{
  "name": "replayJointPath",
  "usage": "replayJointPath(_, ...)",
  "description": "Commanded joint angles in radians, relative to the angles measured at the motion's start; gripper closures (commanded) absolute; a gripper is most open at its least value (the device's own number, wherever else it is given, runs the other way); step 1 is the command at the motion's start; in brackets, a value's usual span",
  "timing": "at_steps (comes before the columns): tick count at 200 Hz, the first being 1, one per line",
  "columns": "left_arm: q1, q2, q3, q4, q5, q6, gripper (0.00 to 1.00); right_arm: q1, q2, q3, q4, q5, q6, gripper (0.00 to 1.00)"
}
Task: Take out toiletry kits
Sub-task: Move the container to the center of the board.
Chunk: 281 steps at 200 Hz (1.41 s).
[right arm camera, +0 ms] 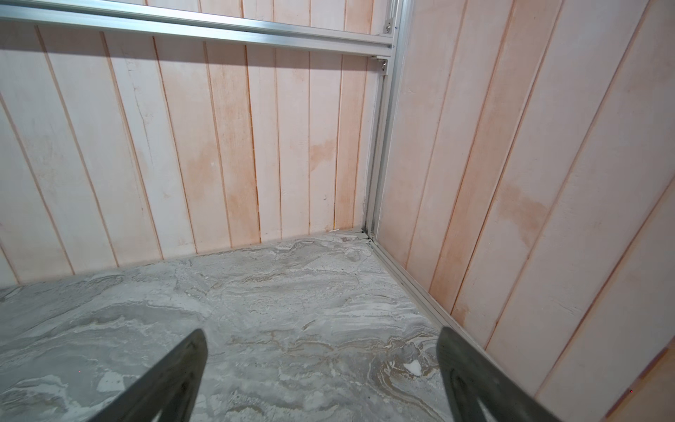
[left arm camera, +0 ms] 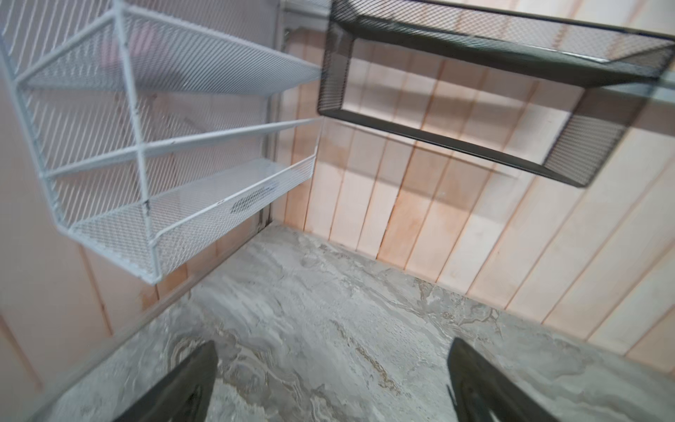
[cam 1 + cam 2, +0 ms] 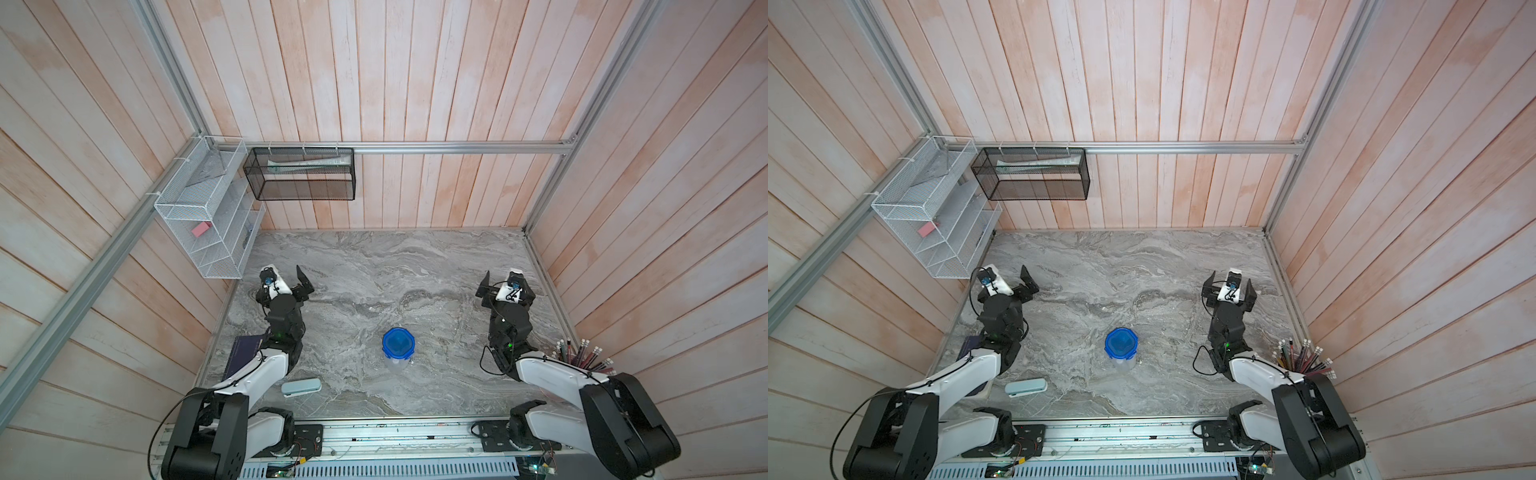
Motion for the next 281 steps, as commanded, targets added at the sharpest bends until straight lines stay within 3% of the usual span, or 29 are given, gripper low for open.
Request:
replayJointPath(1, 0.003, -0.058, 0.084, -0.399, -0.063, -0.229, 0.00, 0.084, -0.072, 0.132, -0.427, 0.167, 0.104, 0.02)
replayJointPath(19, 0.015, -0.087, 0.121, -0.471, 0.053, -0.243, 0.00, 0.125, -0.129, 0.219, -0.701, 0.066, 0.259, 0.02)
replayJointPath(59, 0.051, -0.152, 0.194, -0.639, 0.331, -0.280, 0.03, 0.234, -0.249, 0.254, -0.990, -0.109, 0.494, 0.10)
replayJointPath(88, -0.038, -0.237, 0.250, -0.808, 0.459, -0.288, 0.05, 0.253, -0.307, 0.243, -1.105, -0.404, 0.577, 0.17)
replayJointPath(132, -0.276, -0.287, 0.311, -1.067, 0.543, -0.316, 0.07, 0.253, -0.439, 0.155, -1.042, -0.833, 0.654, 0.14)
replayJointPath(172, -0.456, -0.307, 0.271, -1.093, 0.704, -0.370, 0.04, 0.252, -0.452, 0.042, -0.826, -1.165, 0.810, 0.13)
replayJointPath(204, -0.586, -0.322, 0.243, -1.108, 0.727, -0.463, 0.01, 0.254, -0.457, -0.030, -0.771, -1.267, 0.881, 0.17)
replayJointPath(233, -0.661, -0.307, 0.114, -0.930, 0.830, -0.579, 0.00, 0.272, -0.458, -0.115, -0.667, -1.324, 0.962, 0.20)
replayJointPath(265, -0.705, -0.259, 0.073, -0.875, 0.843, -0.606, 0.00, 0.334, -0.439, -0.093, -0.716, -1.283, 0.901, 0.18)
replayJointPath(281, -0.716, -0.275, 0.055, -0.859, 0.820, -0.601, 0.00, 0.370, -0.449, -0.050, -0.863, -1.171, 0.805, 0.17)
